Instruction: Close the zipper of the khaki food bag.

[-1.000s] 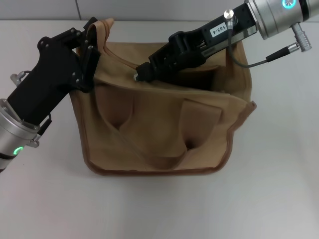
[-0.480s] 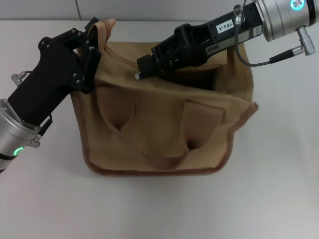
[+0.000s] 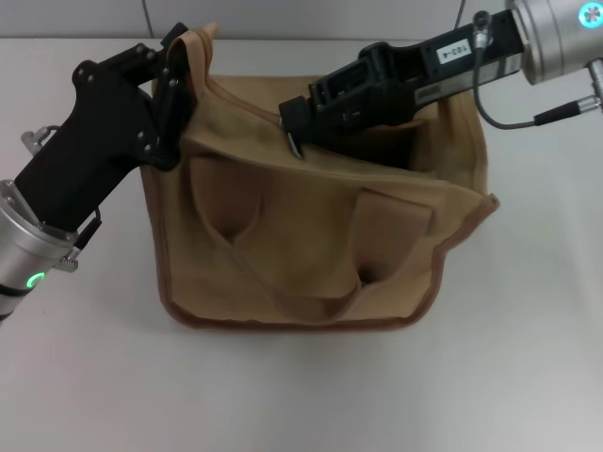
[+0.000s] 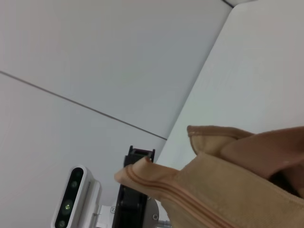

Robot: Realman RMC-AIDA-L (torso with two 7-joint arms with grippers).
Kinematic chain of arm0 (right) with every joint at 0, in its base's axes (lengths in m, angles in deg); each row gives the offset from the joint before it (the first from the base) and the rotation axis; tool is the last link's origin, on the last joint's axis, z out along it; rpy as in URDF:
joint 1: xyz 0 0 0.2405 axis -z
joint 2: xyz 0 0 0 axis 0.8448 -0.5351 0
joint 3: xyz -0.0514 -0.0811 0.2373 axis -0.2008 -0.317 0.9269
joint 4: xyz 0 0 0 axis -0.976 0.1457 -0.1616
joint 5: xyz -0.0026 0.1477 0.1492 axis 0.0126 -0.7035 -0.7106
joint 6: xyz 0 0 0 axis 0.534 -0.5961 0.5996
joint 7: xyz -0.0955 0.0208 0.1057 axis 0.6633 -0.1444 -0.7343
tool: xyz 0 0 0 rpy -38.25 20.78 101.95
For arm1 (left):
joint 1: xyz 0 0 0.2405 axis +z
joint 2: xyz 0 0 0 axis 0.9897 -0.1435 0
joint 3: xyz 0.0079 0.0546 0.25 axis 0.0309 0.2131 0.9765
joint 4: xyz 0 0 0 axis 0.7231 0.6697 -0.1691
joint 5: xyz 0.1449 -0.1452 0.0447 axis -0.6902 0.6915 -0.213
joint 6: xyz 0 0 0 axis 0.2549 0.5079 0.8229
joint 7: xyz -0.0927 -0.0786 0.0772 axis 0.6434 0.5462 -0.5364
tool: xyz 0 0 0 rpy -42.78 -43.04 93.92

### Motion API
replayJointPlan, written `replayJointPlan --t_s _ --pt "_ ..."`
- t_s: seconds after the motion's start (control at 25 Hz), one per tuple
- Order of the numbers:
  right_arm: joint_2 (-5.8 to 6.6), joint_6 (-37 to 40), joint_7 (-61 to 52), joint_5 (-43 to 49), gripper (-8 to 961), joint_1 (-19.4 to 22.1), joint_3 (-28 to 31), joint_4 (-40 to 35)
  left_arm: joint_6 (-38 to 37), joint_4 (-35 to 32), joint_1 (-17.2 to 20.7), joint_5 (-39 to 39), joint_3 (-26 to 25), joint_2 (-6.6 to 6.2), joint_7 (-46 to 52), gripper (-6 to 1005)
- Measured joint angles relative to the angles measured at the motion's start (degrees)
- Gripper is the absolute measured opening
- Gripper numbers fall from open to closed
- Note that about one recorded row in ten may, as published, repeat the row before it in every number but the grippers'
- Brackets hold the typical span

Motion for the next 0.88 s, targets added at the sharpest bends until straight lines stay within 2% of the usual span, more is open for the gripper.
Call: replayJointPlan --t_s 0.16,0.36,0.88 --pt "0.06 1.4 0.17 -0.06 319 0.77 2.14 0.0 -0.24 -0.3 -1.01 0.0 0.16 -0.02 0.62 20" --pt "0.07 2.18 0.28 -0.65 347 1.53 2.1 -0.01 -0.51 -0.58 -2.32 -0.01 0.09 0.03 1.31 21" --pt "-0.36 3.87 0.52 -0.69 347 1.92 2.34 1.65 -0.78 -1.39 -5.11 0.15 -0.17 -0.11 1.46 21"
